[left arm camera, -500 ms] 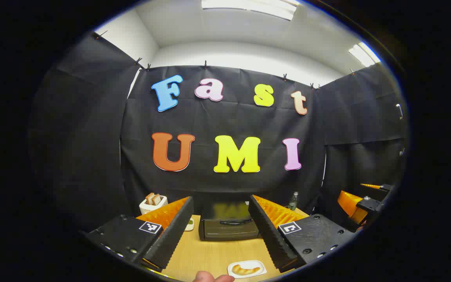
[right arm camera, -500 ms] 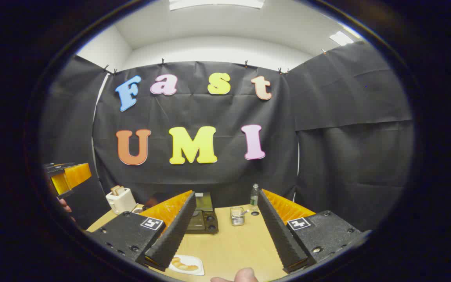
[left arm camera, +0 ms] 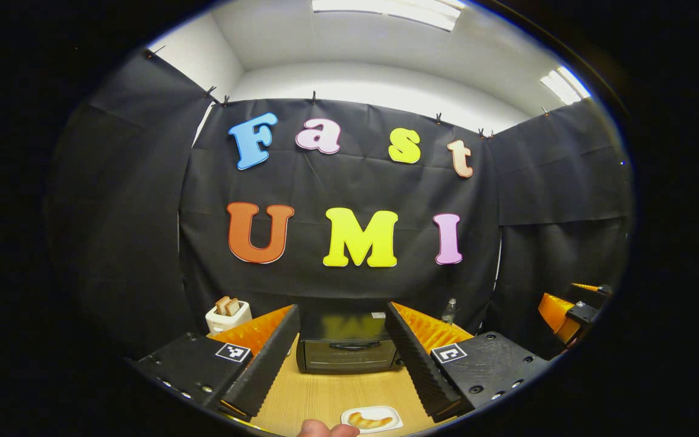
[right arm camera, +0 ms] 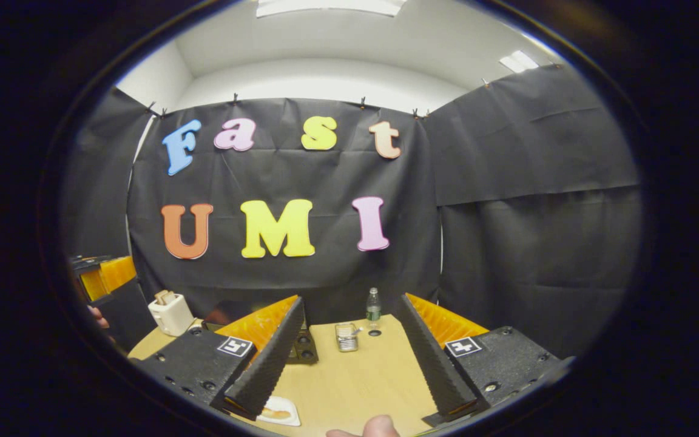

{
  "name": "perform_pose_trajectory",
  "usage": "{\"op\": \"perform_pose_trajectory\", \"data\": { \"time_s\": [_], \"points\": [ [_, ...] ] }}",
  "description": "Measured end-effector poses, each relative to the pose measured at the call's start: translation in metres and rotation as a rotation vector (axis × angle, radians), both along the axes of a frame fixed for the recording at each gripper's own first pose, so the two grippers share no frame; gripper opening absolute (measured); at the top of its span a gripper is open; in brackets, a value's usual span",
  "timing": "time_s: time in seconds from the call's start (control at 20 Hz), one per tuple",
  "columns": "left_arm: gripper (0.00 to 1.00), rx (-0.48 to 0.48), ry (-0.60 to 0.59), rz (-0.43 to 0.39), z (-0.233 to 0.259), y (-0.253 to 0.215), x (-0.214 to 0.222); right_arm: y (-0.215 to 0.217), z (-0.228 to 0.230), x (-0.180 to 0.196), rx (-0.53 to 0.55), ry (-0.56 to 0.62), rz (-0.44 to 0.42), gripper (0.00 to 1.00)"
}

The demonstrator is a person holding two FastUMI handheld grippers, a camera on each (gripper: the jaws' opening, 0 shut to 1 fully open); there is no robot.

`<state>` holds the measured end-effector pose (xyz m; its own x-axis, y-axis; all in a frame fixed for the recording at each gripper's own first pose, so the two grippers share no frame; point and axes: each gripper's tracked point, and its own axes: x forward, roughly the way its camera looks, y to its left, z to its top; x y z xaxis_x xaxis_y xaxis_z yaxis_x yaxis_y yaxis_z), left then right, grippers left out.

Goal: Open the electric oven with the left hand, put the food in, and close the electric oven.

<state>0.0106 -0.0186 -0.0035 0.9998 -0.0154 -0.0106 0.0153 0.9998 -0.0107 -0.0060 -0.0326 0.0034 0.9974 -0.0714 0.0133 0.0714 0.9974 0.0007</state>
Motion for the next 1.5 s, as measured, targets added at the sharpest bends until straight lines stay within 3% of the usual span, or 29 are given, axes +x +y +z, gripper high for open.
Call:
{"op": "perform_pose_trajectory", "data": {
  "time_s": [0.6, 1.05, 1.5],
  "points": [
    [0.93, 0.001, 0.033, -0.054, -0.007, -0.034, 0.012, -0.021, 0.008, -0.013, -0.010, -0.020, -0.052, 1.00],
    [0.93, -0.013, 0.059, -0.051, -0.014, -0.043, 0.028, -0.033, 0.006, -0.026, -0.026, -0.028, -0.085, 1.00],
    [0.93, -0.011, 0.162, -0.041, -0.048, -0.038, 0.057, -0.043, -0.004, -0.016, -0.002, -0.001, -0.117, 1.00]
  ]
}}
